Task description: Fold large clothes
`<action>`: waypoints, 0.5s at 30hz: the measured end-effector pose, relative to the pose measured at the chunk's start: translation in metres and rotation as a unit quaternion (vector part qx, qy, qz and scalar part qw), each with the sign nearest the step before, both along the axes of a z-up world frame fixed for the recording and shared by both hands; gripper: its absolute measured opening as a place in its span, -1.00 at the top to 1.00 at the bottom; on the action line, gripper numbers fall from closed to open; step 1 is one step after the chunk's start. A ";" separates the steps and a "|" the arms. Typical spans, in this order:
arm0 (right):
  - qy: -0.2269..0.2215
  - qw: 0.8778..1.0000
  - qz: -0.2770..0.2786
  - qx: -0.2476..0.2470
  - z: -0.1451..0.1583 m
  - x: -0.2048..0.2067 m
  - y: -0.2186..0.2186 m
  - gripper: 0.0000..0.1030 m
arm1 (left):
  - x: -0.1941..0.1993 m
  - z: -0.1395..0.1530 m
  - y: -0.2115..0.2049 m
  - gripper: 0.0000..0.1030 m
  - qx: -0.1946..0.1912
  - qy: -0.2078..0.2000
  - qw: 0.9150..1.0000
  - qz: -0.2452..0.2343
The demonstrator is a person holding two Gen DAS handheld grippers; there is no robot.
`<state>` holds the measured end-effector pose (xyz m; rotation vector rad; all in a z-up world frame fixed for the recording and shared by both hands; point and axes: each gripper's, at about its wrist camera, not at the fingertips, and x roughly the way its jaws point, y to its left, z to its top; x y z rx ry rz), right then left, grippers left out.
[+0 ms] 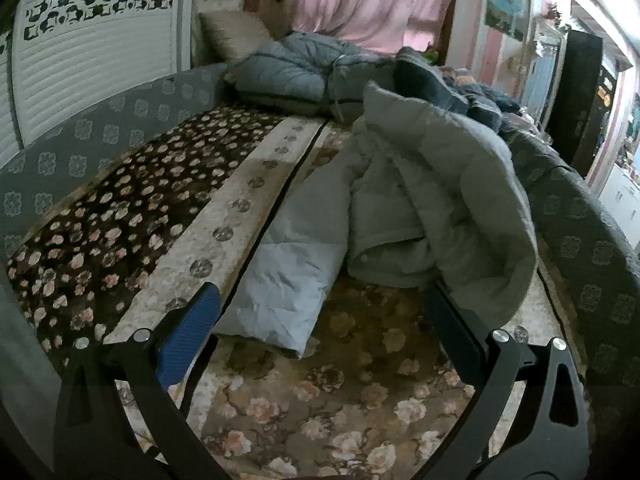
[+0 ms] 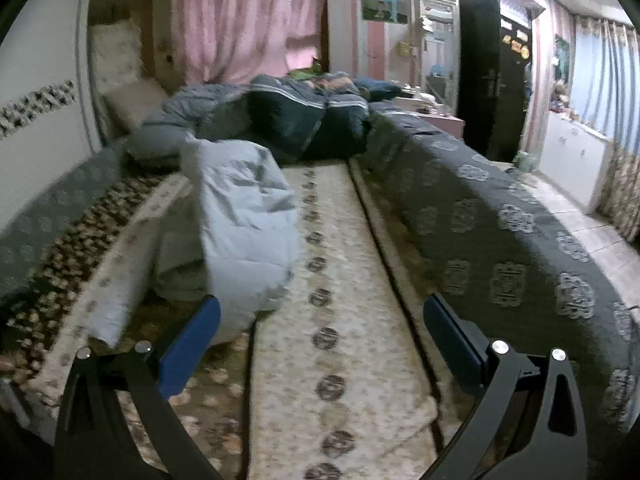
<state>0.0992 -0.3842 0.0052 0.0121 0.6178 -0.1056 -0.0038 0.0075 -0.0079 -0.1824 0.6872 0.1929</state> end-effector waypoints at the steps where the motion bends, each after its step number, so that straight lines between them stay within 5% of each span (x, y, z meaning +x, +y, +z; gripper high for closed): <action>1: 0.002 1.000 -0.008 -0.009 0.000 0.000 0.000 -0.96 | 0.001 -0.003 0.001 -0.94 -0.008 0.006 1.000 0.000; 15: -0.013 1.000 -0.023 -0.001 0.009 -0.006 -0.001 -0.96 | -0.002 -0.001 0.008 -0.94 -0.012 -0.004 1.000 0.014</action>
